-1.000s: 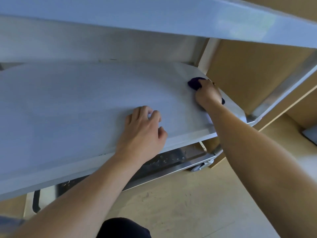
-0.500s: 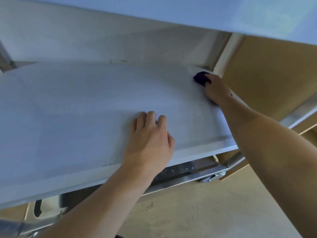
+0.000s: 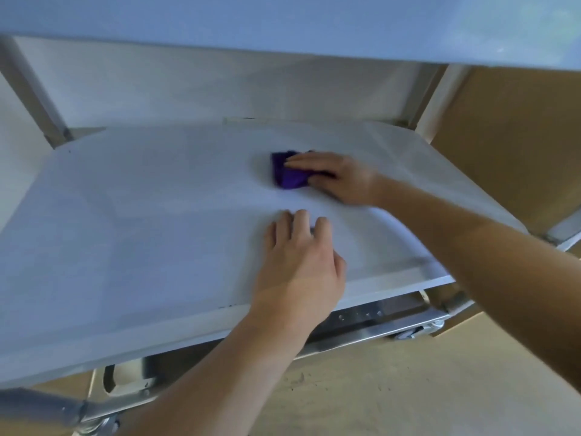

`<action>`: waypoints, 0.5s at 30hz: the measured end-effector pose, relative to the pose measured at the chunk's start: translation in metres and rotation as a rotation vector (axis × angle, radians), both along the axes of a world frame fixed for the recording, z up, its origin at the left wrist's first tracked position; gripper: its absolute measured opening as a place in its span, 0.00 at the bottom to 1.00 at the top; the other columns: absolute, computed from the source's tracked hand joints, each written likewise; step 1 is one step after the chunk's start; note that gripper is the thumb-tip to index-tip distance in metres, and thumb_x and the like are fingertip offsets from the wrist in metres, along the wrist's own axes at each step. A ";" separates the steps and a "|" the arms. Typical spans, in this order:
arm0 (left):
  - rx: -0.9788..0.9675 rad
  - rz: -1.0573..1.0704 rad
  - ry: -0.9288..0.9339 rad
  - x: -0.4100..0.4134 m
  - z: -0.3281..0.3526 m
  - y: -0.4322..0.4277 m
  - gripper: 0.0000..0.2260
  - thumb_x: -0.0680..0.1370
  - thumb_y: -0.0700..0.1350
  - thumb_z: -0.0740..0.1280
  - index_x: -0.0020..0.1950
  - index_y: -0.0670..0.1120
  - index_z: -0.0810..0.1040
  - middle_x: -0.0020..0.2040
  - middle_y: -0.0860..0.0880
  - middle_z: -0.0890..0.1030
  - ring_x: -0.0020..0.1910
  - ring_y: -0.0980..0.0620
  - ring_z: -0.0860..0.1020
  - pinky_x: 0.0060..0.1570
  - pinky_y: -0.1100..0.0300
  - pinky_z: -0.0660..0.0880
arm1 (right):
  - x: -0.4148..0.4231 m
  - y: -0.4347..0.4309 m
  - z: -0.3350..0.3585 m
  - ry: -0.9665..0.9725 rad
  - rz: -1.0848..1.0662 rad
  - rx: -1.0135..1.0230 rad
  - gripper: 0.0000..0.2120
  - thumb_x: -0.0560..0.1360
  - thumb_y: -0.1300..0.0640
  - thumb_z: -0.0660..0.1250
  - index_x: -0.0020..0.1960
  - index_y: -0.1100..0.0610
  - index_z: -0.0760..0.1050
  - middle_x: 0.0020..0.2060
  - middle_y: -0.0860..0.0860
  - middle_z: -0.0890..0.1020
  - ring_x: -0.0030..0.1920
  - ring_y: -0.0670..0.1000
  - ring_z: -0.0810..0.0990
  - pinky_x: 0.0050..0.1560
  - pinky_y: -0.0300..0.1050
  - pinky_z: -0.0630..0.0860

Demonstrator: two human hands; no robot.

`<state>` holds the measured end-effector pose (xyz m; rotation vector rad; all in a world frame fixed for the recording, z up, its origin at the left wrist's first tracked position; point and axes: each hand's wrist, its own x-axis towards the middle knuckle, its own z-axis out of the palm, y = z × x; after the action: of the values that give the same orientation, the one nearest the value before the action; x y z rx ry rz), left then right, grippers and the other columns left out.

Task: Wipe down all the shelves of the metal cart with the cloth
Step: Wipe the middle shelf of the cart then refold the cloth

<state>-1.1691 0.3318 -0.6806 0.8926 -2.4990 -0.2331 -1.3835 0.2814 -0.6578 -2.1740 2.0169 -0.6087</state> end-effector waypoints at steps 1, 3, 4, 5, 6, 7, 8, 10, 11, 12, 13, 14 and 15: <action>-0.001 -0.006 -0.008 0.000 0.000 0.000 0.19 0.72 0.48 0.50 0.51 0.41 0.75 0.50 0.42 0.74 0.54 0.37 0.74 0.57 0.42 0.71 | -0.018 -0.003 0.001 -0.006 -0.137 0.006 0.20 0.79 0.65 0.61 0.70 0.56 0.71 0.69 0.54 0.73 0.69 0.53 0.70 0.67 0.27 0.56; 0.011 -0.017 -0.032 -0.001 -0.001 0.000 0.19 0.74 0.48 0.50 0.53 0.42 0.74 0.52 0.42 0.73 0.56 0.37 0.73 0.60 0.43 0.70 | -0.049 -0.018 0.002 -0.033 -0.486 0.017 0.22 0.80 0.61 0.59 0.72 0.50 0.68 0.71 0.53 0.70 0.70 0.55 0.68 0.68 0.36 0.59; 0.024 -0.024 -0.046 -0.001 -0.001 0.000 0.19 0.74 0.48 0.50 0.55 0.42 0.74 0.54 0.42 0.73 0.58 0.37 0.72 0.61 0.43 0.69 | -0.055 -0.028 0.000 -0.058 -0.641 0.026 0.23 0.79 0.58 0.58 0.73 0.46 0.67 0.71 0.54 0.69 0.69 0.58 0.69 0.70 0.43 0.62; 0.035 -0.031 -0.054 -0.001 0.000 0.000 0.20 0.74 0.48 0.49 0.56 0.42 0.74 0.55 0.42 0.73 0.59 0.37 0.71 0.62 0.43 0.68 | -0.054 -0.036 -0.001 -0.073 -0.742 0.040 0.24 0.77 0.57 0.56 0.72 0.42 0.66 0.70 0.55 0.70 0.68 0.60 0.70 0.69 0.49 0.66; 0.041 -0.033 -0.055 -0.001 0.001 0.000 0.21 0.73 0.48 0.48 0.56 0.42 0.74 0.55 0.42 0.72 0.59 0.37 0.71 0.62 0.43 0.68 | -0.045 -0.045 -0.002 -0.080 -0.766 0.030 0.25 0.75 0.55 0.56 0.71 0.40 0.66 0.70 0.56 0.70 0.67 0.61 0.71 0.68 0.53 0.67; 0.045 -0.032 -0.050 0.000 0.001 0.000 0.21 0.73 0.48 0.48 0.57 0.42 0.74 0.55 0.42 0.73 0.59 0.37 0.71 0.62 0.43 0.68 | -0.032 -0.053 -0.003 -0.092 -0.724 0.024 0.26 0.74 0.55 0.56 0.70 0.40 0.67 0.70 0.55 0.70 0.67 0.61 0.71 0.68 0.53 0.67; 0.052 -0.032 -0.046 0.002 0.001 -0.001 0.19 0.74 0.47 0.50 0.56 0.41 0.74 0.55 0.42 0.72 0.59 0.37 0.71 0.62 0.43 0.68 | -0.016 -0.058 -0.002 -0.100 -0.617 0.017 0.24 0.75 0.55 0.57 0.70 0.41 0.68 0.70 0.54 0.71 0.68 0.59 0.70 0.69 0.50 0.66; 0.063 -0.037 -0.034 0.004 0.003 -0.002 0.13 0.74 0.46 0.55 0.52 0.41 0.73 0.53 0.42 0.72 0.56 0.38 0.71 0.61 0.43 0.68 | 0.019 -0.057 -0.002 -0.083 -0.346 0.029 0.22 0.77 0.60 0.59 0.70 0.48 0.71 0.69 0.52 0.72 0.69 0.56 0.70 0.71 0.46 0.64; 0.064 -0.037 -0.021 0.006 0.005 -0.003 0.10 0.75 0.45 0.57 0.50 0.42 0.72 0.52 0.42 0.72 0.54 0.38 0.71 0.59 0.44 0.68 | 0.033 -0.050 -0.002 -0.065 -0.221 0.034 0.21 0.77 0.62 0.60 0.69 0.50 0.72 0.69 0.52 0.73 0.69 0.55 0.70 0.71 0.46 0.63; 0.068 -0.037 -0.008 0.007 0.005 -0.003 0.07 0.75 0.44 0.59 0.49 0.42 0.72 0.51 0.42 0.72 0.53 0.39 0.71 0.58 0.45 0.69 | 0.043 -0.038 -0.001 -0.063 -0.143 0.047 0.21 0.77 0.63 0.61 0.69 0.51 0.72 0.68 0.51 0.74 0.68 0.53 0.71 0.70 0.44 0.62; 0.071 -0.034 0.004 0.008 0.006 -0.004 0.06 0.75 0.43 0.60 0.48 0.42 0.73 0.50 0.43 0.73 0.52 0.40 0.72 0.57 0.46 0.70 | 0.048 -0.025 0.000 -0.071 -0.100 0.057 0.21 0.77 0.64 0.61 0.69 0.51 0.73 0.68 0.50 0.74 0.67 0.50 0.71 0.69 0.41 0.62; 0.063 -0.033 0.029 0.009 0.006 -0.004 0.05 0.74 0.42 0.61 0.47 0.42 0.74 0.48 0.43 0.74 0.49 0.41 0.73 0.54 0.46 0.71 | 0.051 -0.010 0.001 -0.080 -0.078 0.063 0.21 0.77 0.65 0.62 0.69 0.52 0.73 0.67 0.49 0.75 0.66 0.48 0.71 0.68 0.37 0.61; 0.044 -0.032 0.067 0.010 0.006 -0.004 0.04 0.73 0.40 0.62 0.44 0.41 0.74 0.45 0.43 0.75 0.45 0.41 0.74 0.50 0.47 0.72 | 0.053 0.006 0.003 -0.093 -0.064 0.066 0.21 0.77 0.66 0.62 0.68 0.52 0.73 0.66 0.48 0.75 0.65 0.46 0.71 0.67 0.34 0.61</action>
<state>-1.1592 0.3280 -0.6742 0.8490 -2.4562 -0.3241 -1.3308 0.2878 -0.6548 -2.0126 2.0356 -0.6296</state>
